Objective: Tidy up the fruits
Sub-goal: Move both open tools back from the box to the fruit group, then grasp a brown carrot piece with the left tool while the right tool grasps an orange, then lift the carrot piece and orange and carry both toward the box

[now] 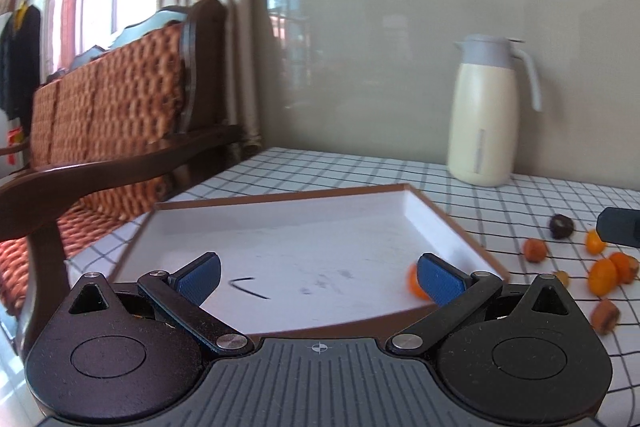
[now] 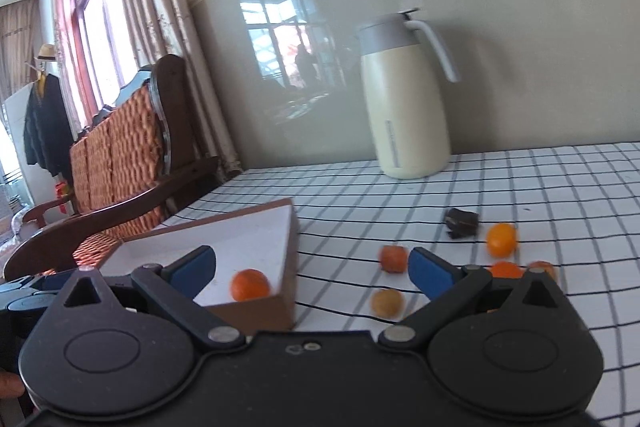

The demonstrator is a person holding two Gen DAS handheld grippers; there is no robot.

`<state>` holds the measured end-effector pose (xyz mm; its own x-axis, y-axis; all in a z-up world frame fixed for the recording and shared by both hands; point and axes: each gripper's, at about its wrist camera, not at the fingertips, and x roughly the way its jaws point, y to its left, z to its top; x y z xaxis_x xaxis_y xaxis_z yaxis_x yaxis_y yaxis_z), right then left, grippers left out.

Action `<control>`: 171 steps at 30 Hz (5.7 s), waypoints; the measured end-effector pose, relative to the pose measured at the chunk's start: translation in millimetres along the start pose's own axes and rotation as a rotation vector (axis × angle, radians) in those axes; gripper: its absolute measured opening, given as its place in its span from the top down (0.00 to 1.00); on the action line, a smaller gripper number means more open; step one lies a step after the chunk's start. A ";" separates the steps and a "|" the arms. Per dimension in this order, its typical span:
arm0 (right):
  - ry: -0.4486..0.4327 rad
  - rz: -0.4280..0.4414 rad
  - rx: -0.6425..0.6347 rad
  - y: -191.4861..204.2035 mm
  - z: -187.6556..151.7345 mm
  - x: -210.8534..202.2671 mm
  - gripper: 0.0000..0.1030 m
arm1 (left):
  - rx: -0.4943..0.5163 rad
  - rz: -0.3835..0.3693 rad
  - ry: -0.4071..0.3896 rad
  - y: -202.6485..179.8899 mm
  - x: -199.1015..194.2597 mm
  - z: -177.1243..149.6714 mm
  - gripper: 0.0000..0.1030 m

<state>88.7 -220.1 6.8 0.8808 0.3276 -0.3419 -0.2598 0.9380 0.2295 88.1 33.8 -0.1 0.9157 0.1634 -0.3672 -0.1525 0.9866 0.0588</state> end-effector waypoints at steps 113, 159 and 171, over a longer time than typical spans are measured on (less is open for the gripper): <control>0.146 -0.305 -0.025 -85.6 -9.4 42.0 0.79 | 0.170 -0.362 0.144 -172.1 19.6 -38.1 0.71; 0.179 -0.233 0.063 -85.1 -24.9 -10.8 0.77 | 0.118 -0.372 0.136 -162.2 12.8 -34.0 0.72; 0.190 -0.139 -0.007 -44.3 -27.5 -19.7 0.77 | 0.116 -0.339 0.129 -115.4 -4.9 -25.2 0.72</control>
<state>72.0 -265.0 -21.7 0.8181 0.2098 -0.5354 -0.1443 0.9762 0.1620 91.8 -81.0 -28.4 0.8512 -0.1670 -0.4975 0.2013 0.9794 0.0157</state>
